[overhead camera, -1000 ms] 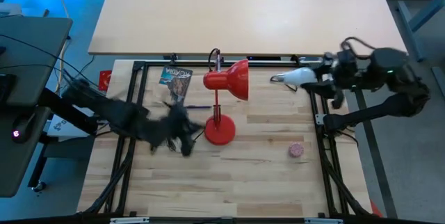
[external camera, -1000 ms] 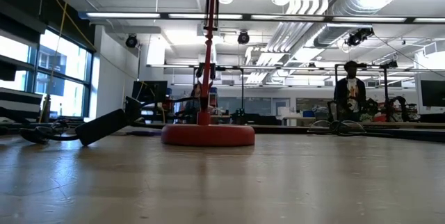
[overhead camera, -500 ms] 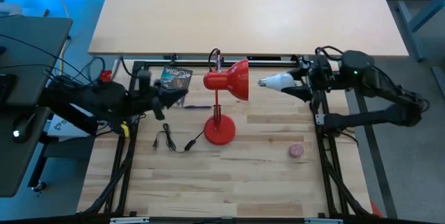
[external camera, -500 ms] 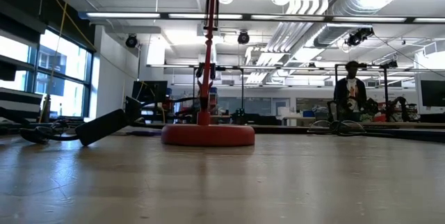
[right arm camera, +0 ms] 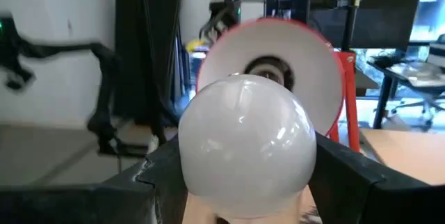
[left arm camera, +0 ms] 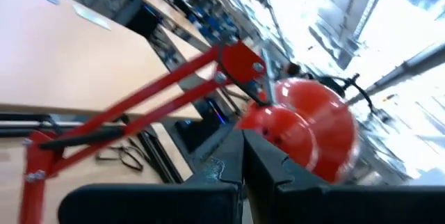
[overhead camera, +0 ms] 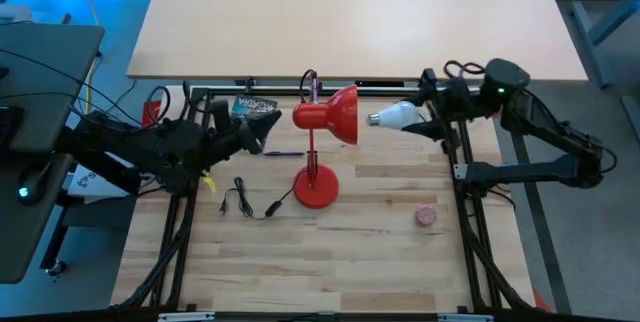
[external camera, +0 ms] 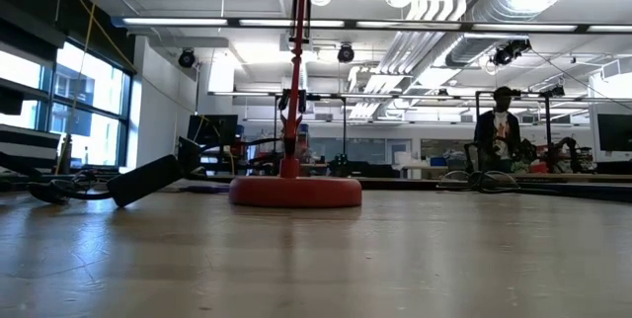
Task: Screw lightbulb
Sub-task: Insert the lightbulb on the lamp
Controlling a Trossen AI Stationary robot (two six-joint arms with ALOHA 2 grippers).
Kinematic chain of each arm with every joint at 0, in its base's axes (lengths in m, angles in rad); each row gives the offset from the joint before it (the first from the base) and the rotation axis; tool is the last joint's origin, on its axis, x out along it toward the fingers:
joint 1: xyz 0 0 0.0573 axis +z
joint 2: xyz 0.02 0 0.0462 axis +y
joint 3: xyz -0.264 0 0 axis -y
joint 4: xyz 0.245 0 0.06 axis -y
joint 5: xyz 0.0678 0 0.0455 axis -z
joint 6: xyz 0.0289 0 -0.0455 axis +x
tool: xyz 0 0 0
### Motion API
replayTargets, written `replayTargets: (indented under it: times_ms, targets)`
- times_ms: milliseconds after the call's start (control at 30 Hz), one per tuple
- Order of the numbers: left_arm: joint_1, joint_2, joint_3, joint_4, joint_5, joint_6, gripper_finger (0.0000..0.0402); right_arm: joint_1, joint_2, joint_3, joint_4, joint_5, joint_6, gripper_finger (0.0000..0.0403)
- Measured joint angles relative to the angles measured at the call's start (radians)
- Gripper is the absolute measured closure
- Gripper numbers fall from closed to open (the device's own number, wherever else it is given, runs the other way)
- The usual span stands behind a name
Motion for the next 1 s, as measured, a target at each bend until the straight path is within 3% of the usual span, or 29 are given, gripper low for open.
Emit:
replayTargets:
  times_ms: [233,667,1000]
  targets:
    - [0.020,-0.002,0.000,-0.003,-0.032,-0.018,0.0402,0.010,0.042,0.000,0.038,0.098,-0.147,0.0174]
    - [0.030,-0.002,0.000,-0.040,-0.064,-0.059,0.0402,0.157,0.066,0.004,0.076,0.284,-0.394,0.0174]
    - [0.030,-0.002,0.000,-0.082,-0.065,-0.119,0.0402,0.226,0.179,0.150,-0.037,0.409,-0.545,0.0174]
